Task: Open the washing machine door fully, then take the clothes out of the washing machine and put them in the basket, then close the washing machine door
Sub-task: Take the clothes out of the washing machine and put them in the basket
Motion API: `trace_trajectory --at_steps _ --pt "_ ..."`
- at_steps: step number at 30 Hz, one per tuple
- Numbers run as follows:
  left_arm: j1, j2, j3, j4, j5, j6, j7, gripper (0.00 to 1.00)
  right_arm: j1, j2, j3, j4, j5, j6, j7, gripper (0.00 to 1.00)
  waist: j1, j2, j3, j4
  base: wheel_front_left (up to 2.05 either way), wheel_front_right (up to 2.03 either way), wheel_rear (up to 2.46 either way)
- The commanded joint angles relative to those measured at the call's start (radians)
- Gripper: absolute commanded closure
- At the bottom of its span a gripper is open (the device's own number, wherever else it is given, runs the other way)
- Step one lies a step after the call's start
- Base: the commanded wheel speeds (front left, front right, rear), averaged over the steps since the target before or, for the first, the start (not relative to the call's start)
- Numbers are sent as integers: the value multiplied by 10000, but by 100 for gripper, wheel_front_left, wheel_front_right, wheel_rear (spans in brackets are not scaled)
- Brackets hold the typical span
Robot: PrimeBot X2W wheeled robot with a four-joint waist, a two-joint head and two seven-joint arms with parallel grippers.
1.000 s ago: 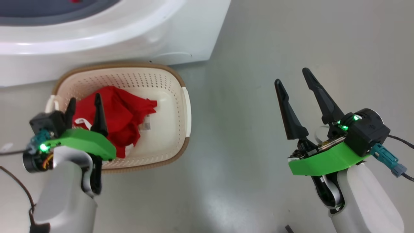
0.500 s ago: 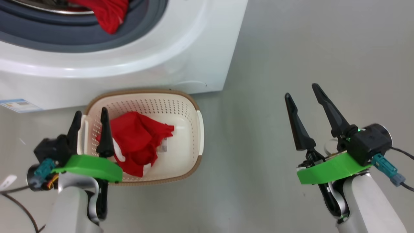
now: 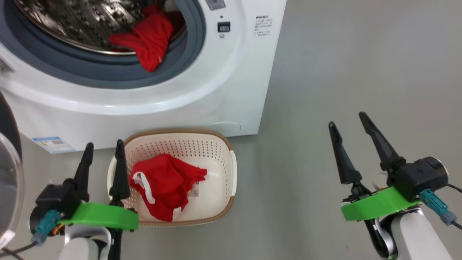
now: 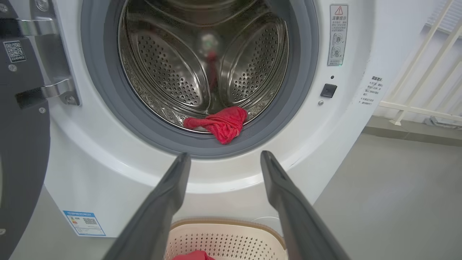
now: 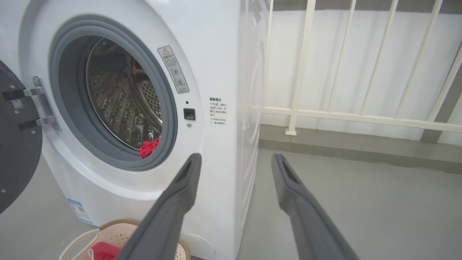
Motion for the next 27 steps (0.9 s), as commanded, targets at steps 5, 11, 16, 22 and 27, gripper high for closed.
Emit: trace_trajectory --at_steps 5,11,16,22,27 --pt "714 118 380 -1061 31 121 -120 0 315 15 -280 -555 -263 63 -63 0 0 0 -554 -27 0 0 0" --pt "1299 116 325 -1588 -25 238 -120 0 771 15 -483 -805 -251 63 -63 0 0 0 -906 -67 0 0 0" --pt "1894 115 217 -2045 16 413 -120 0 1400 15 -693 -1040 -76 63 -63 0 0 0 -1266 -111 0 0 0" --pt "2526 115 60 -2424 0 610 -120 0 2095 15 -1048 -1327 101 63 -63 0 0 0 -1557 -99 0 0 0" --pt "2941 154 7 -2559 83 691 -118 0 2426 15 -1040 -1478 259 63 -63 0 0 0 -1686 -115 0 0 0"
